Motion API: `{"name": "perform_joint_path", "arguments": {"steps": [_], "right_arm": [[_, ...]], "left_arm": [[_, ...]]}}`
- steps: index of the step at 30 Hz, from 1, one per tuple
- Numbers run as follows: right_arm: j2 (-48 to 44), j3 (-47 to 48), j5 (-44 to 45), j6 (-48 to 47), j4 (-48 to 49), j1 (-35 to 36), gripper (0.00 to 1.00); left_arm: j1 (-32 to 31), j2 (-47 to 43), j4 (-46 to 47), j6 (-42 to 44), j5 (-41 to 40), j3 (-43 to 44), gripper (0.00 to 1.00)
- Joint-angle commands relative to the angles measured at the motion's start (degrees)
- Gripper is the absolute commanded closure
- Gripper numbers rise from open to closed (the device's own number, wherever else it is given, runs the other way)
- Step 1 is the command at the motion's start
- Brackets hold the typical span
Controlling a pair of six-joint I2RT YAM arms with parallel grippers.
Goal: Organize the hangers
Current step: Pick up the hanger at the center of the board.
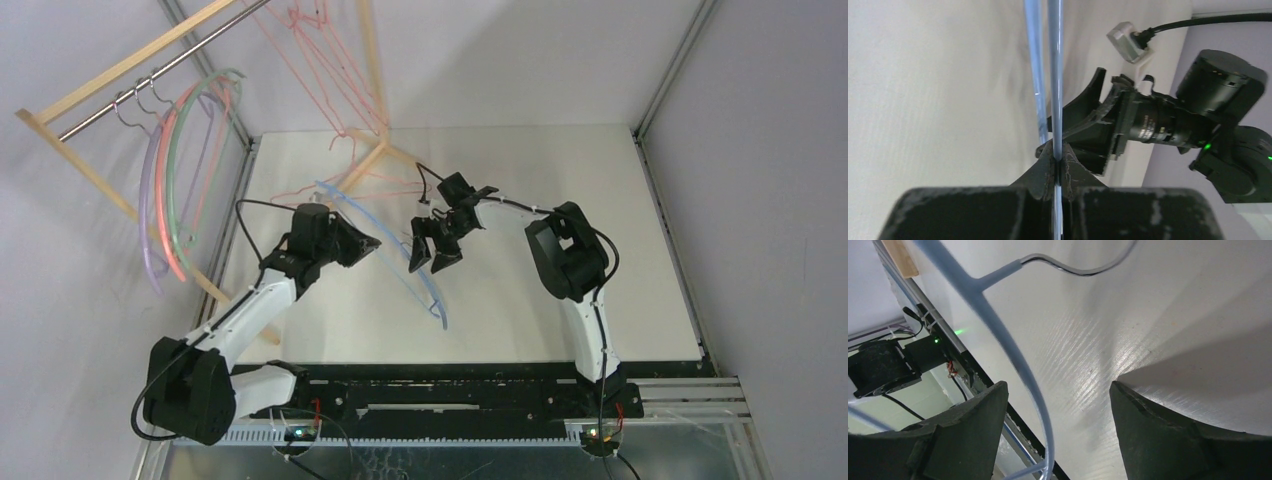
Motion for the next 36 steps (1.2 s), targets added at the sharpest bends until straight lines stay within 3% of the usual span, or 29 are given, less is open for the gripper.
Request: {"name": "perform_joint_path", "arguments": {"steps": [1, 2, 5, 9, 14, 20, 27, 33, 36], "right_arm": [[1.67, 1.05, 2.55, -0.46, -0.21, 1.42, 0.22], [1.94, 1.14, 1.77, -0.21, 0.02, 1.42, 0.30], [2.74, 1.33, -0.70, 0.80, 0.93, 1.56, 0.71], [2.19, 1.18, -3.38, 0.31, 1.77, 1.88, 1.00], [-3.06, -0.05, 2.26, -1.19, 1.03, 0.38, 1.00], [-12.61, -3.23, 20.16, -2.20, -4.18, -6.00, 1.00], [-20.77, -8.52, 26.83, -3.98, -4.76, -13.20, 1.00], [-24.08, -9.04, 31.97, -4.11, -4.37, -13.73, 1.00], [-24.32, -8.72, 31.84, -2.75, -3.51, -14.30, 1.00]], "left_arm": [[-0.18, -3.05, 2.33, -1.91, 3.03, 4.80, 1.00], [-0.20, -3.30, 2.24, -2.02, 2.96, 5.23, 1.00], [-0.15, -3.61, 2.31, -2.32, 2.81, 6.29, 1.00], [-0.13, -3.19, 2.74, -2.54, 2.82, 6.57, 1.00], [-0.17, -2.35, 1.41, -0.59, 3.27, 5.38, 1.00], [-0.11, 0.89, -10.70, 8.50, 2.84, 6.24, 1.00], [-0.15, 2.45, -18.69, 14.59, 1.07, 6.15, 0.81], [-1.48, 0.06, -23.44, 18.19, 0.40, 9.81, 0.63], [-1.61, -1.34, -23.98, 19.38, 1.33, 6.99, 0.59]]}}
